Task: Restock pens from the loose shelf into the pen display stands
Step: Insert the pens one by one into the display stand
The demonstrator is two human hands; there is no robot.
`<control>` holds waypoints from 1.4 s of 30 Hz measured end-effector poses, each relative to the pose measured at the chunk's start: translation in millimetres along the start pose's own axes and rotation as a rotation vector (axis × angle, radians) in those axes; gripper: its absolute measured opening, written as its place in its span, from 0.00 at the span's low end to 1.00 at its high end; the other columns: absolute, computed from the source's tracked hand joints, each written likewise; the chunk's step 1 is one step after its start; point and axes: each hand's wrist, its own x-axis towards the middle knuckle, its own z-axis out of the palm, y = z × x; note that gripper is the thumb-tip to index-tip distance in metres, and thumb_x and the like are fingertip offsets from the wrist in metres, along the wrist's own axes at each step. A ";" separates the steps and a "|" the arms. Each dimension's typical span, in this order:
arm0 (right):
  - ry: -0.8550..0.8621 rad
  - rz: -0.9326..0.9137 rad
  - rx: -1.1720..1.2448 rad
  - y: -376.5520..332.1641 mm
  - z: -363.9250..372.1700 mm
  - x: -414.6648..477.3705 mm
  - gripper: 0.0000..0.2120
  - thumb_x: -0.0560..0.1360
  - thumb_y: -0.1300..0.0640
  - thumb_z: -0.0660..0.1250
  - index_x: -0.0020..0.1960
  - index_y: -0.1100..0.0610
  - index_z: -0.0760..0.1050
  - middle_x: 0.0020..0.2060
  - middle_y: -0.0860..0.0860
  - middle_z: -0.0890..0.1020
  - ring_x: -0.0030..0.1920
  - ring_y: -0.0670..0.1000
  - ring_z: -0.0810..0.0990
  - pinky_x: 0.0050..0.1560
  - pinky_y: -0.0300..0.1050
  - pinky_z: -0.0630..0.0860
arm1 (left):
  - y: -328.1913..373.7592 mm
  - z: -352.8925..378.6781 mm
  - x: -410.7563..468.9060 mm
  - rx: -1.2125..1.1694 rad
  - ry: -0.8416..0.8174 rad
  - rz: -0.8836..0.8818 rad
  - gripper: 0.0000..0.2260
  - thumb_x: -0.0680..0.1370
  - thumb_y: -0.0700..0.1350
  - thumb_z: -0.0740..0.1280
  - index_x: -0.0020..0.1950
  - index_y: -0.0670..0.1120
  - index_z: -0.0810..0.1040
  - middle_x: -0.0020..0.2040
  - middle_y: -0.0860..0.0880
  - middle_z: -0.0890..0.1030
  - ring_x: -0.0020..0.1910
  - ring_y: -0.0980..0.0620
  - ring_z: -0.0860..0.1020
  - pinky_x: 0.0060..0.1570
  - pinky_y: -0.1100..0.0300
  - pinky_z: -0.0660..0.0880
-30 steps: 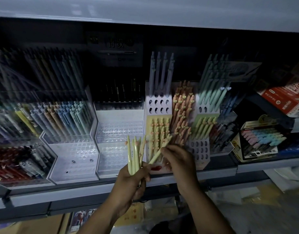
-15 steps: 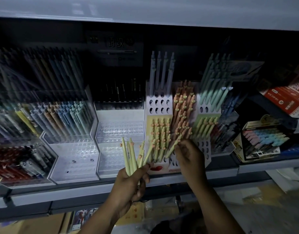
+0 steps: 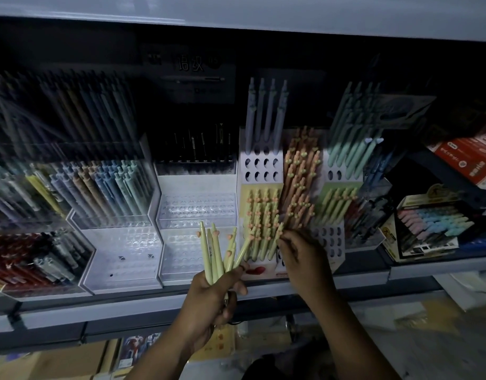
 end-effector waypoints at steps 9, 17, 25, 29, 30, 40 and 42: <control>-0.013 0.099 0.019 -7.5 11.5 -2.9 0.10 0.77 0.49 0.70 0.43 0.48 0.70 0.39 0.45 0.75 0.38 0.48 0.77 0.38 0.46 0.74 | -0.3 2.2 -2.3 0.006 0.002 0.006 0.17 0.80 0.47 0.69 0.39 0.34 0.79 0.22 0.44 0.70 0.17 0.51 0.60 0.26 0.61 0.53; 0.050 0.140 0.061 -3.1 17.2 -4.6 0.06 0.77 0.52 0.73 0.45 0.53 0.78 0.37 0.46 0.80 0.39 0.48 0.81 0.38 0.42 0.74 | -3.4 2.3 -1.5 0.012 0.007 0.006 0.18 0.80 0.49 0.70 0.37 0.35 0.80 0.23 0.43 0.67 0.18 0.50 0.58 0.26 0.62 0.54; 0.041 0.185 0.077 -3.0 13.3 -5.7 0.07 0.76 0.49 0.72 0.49 0.52 0.82 0.43 0.47 0.85 0.43 0.50 0.83 0.43 0.51 0.80 | -2.3 14.7 -3.8 0.055 -0.005 0.022 0.20 0.80 0.51 0.69 0.37 0.35 0.80 0.22 0.43 0.66 0.19 0.51 0.57 0.26 0.62 0.56; 0.087 0.226 0.281 -12.1 -6.7 -11.9 0.03 0.77 0.50 0.72 0.47 0.49 0.80 0.40 0.41 0.83 0.41 0.43 0.81 0.42 0.45 0.78 | 4.4 30.2 -3.3 0.048 -0.005 0.042 0.20 0.81 0.49 0.68 0.39 0.32 0.80 0.22 0.43 0.68 0.18 0.51 0.58 0.27 0.58 0.53; 0.052 0.255 0.413 -16.4 -14.3 -12.9 0.04 0.77 0.49 0.72 0.47 0.49 0.81 0.37 0.42 0.83 0.38 0.44 0.81 0.39 0.46 0.78 | 6.2 35.7 -2.8 0.050 -0.003 0.048 0.19 0.81 0.48 0.68 0.39 0.32 0.80 0.21 0.44 0.69 0.17 0.50 0.59 0.28 0.56 0.52; -0.109 0.398 0.922 -7.3 -67.0 -3.8 0.04 0.78 0.59 0.71 0.46 0.59 0.82 0.30 0.57 0.79 0.30 0.52 0.76 0.31 0.46 0.71 | 6.9 96.6 8.3 0.089 -0.041 0.059 0.22 0.77 0.54 0.70 0.38 0.34 0.80 0.24 0.43 0.66 0.21 0.51 0.57 0.29 0.59 0.52; -0.015 0.441 0.980 5.8 -84.0 4.4 0.05 0.79 0.59 0.70 0.45 0.60 0.81 0.28 0.56 0.77 0.30 0.54 0.74 0.32 0.48 0.69 | 7.8 109.1 12.0 0.079 -0.021 0.044 0.21 0.79 0.52 0.69 0.37 0.35 0.80 0.25 0.42 0.66 0.22 0.51 0.57 0.30 0.55 0.52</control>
